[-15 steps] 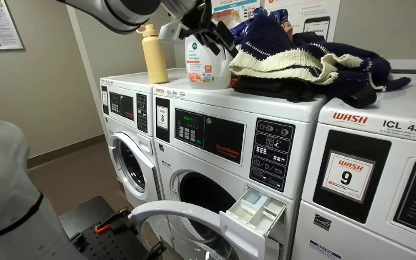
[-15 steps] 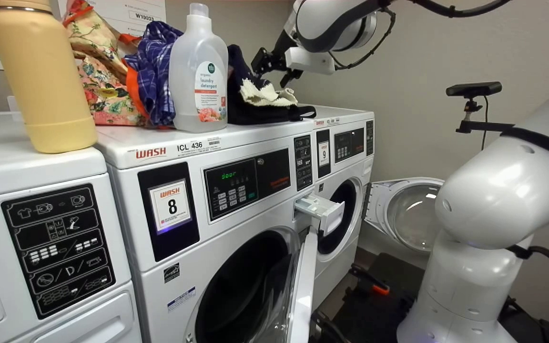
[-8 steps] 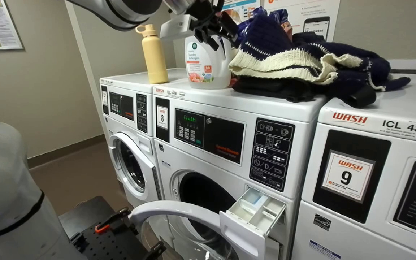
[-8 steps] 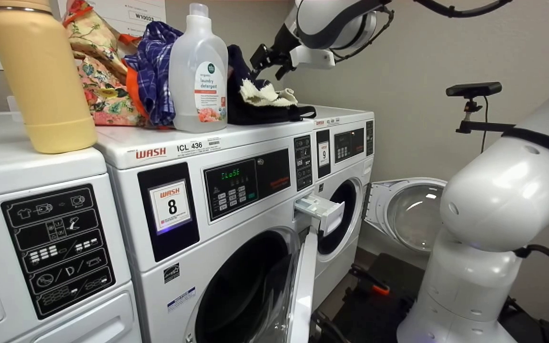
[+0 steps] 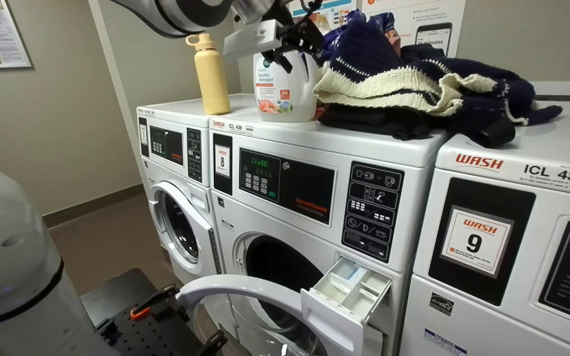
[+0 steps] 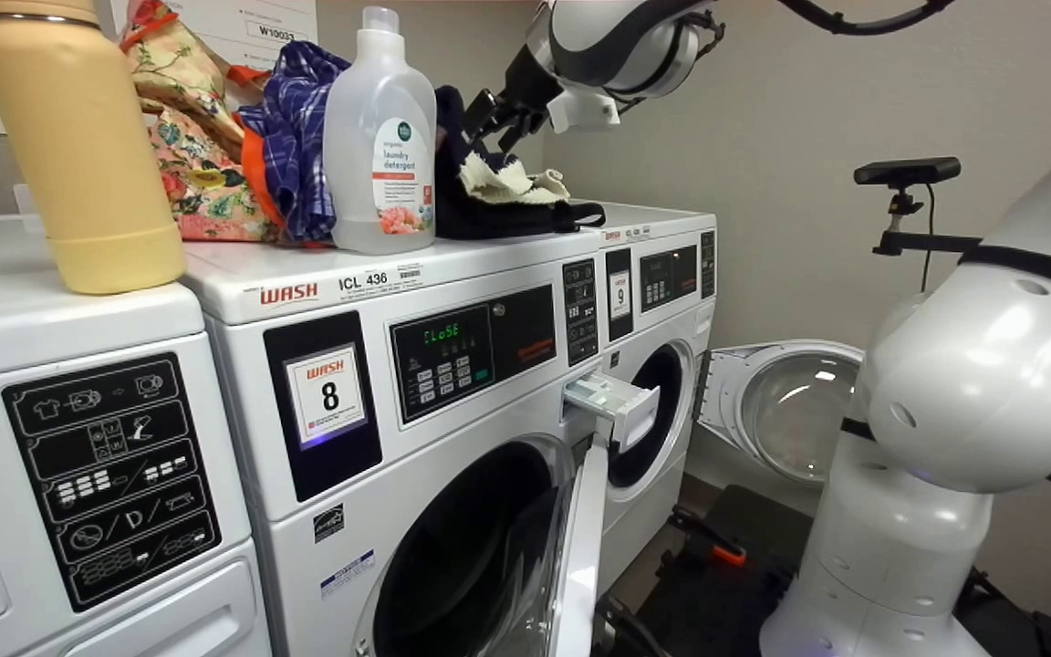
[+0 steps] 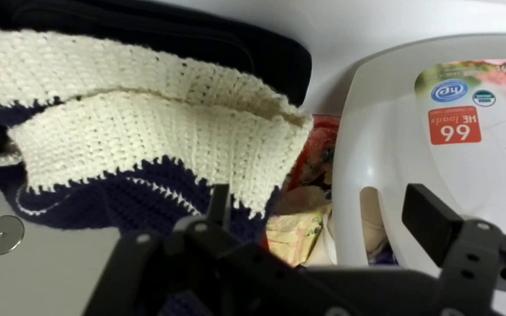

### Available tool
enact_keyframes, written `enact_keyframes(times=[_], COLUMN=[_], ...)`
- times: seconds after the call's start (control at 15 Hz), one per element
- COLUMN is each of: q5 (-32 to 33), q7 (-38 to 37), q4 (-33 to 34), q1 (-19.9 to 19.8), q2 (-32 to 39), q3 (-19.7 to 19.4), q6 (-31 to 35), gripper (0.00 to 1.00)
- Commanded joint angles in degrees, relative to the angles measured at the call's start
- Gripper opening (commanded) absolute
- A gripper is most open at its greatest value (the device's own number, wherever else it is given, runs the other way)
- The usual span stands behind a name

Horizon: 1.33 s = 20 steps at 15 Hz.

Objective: Pour some detergent into the washing machine drawer in the middle

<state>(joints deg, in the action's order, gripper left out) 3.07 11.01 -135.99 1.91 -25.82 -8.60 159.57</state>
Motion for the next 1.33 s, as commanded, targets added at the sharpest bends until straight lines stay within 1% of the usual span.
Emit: enact_keyframes(times=[0.0,0.13,0.2,0.47,0.93,1.27], q5=[-3.07,-5.21,-6.15,-10.74,-17.38,-24.9], q7=[4.4,6.55,7.89,13.33,20.93,27.84], q4=[3.98,5.64,6.52,9.91,15.2,18.39], q1=[2.5,4.04,5.84,10.06,14.96,18.79], q2=[4.93,6.97,7.79,10.67,14.13,16.24], q3=[-2.16,-3.37,-4.86,-8.16,-12.35,-15.26], q6=[2.96,3.86,3.8,3.09,2.44,1.08], gripper=[1.0,1.0,1.0,1.0,1.0,1.0])
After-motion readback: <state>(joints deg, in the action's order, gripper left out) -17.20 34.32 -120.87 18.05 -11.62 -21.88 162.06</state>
